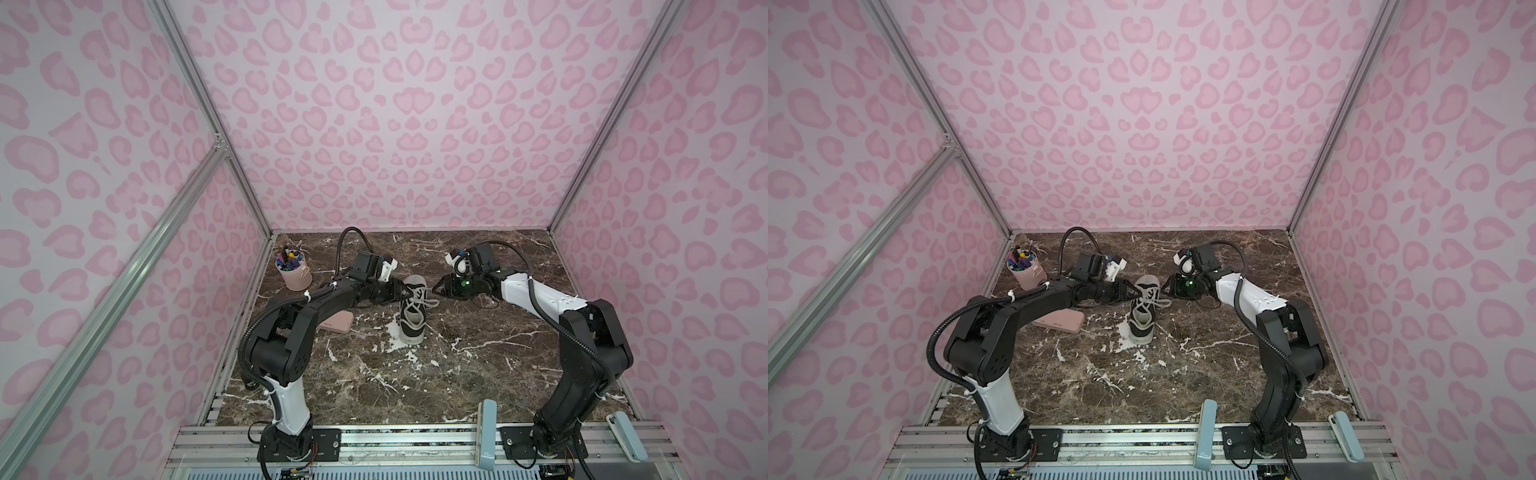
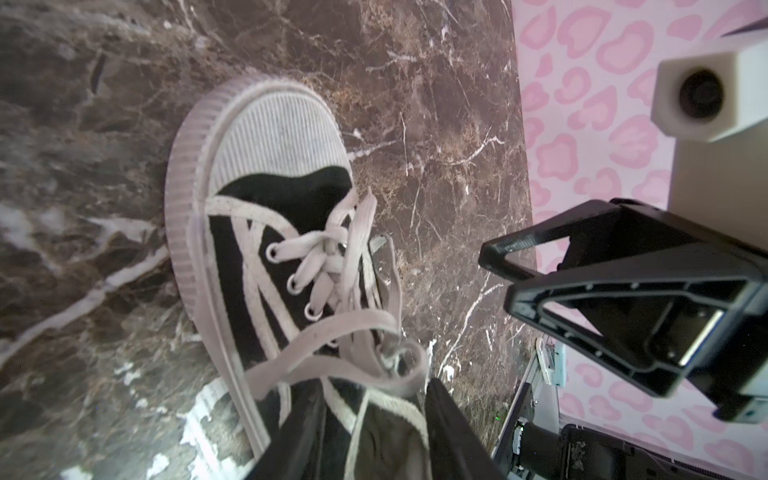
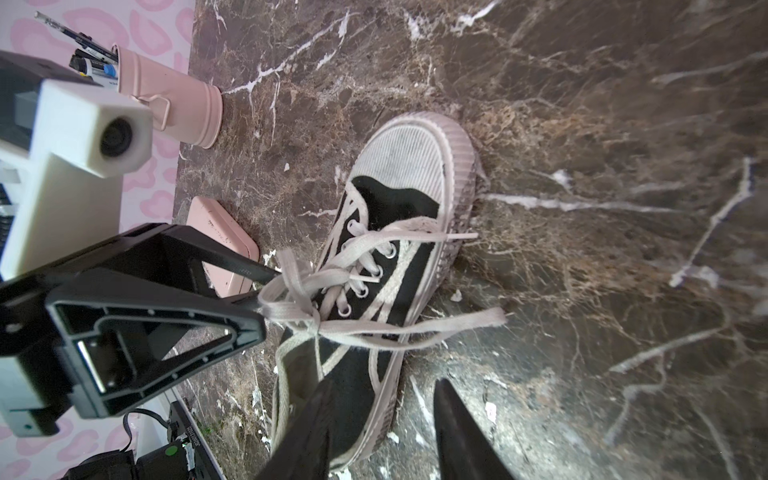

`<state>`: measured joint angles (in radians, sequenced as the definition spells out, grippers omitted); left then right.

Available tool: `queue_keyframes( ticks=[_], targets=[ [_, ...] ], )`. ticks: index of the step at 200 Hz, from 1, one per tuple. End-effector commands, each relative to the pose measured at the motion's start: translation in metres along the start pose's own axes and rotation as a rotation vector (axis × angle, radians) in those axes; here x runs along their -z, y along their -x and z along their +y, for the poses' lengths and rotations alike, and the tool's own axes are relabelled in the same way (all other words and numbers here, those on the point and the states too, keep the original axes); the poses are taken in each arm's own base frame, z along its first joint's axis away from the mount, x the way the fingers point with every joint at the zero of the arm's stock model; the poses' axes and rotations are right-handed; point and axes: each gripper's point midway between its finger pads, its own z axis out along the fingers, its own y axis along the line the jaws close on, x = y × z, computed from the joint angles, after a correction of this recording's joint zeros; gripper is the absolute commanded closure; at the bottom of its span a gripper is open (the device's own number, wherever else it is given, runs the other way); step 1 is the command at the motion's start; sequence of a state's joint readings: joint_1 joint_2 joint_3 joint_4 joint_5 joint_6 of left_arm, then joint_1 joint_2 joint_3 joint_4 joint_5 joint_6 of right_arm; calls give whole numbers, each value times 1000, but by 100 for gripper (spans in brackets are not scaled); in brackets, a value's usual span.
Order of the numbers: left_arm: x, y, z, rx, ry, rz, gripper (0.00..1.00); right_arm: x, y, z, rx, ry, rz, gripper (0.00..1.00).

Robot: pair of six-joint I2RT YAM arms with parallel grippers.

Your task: Tie the shoes

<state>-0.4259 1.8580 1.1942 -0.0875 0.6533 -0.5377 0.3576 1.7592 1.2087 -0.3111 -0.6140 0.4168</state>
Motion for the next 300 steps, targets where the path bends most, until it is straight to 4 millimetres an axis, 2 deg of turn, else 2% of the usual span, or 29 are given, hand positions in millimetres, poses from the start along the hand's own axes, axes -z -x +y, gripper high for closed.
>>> queue_keyframes(
  ticks=[1, 39, 128, 133, 180, 220, 238, 262, 300],
  targets=[
    [-3, 7, -1, -14, -1, -9, 59, 0, 0, -1, 4, 6, -4, 59],
    [-8, 5, 2, -19, 8, 7, 63, 3, 1, -2, 1, 7, -8, 59],
    [-15, 0, 7, -42, 56, 31, 62, 4, -2, -4, -3, 9, -9, 59],
    [-16, 0, 7, -46, 59, 34, 67, 4, -1, -3, -3, 10, -10, 59],
    [-19, 10, 5, -67, 60, 25, 81, 3, -3, -4, -6, 10, -8, 60],
    [-5, 13, -1, -95, 102, -1, 81, 2, -3, -5, -8, 11, -10, 60],
    [4, 11, 0, -112, 130, -10, 77, 1, -2, -4, -14, 19, -14, 60],
    [7, 8, -3, -116, 122, -10, 70, -1, -3, -4, -16, 27, -7, 60],
    [11, 8, -5, -104, 121, -26, 70, 0, -6, -5, -9, 21, 0, 60]
  ],
)
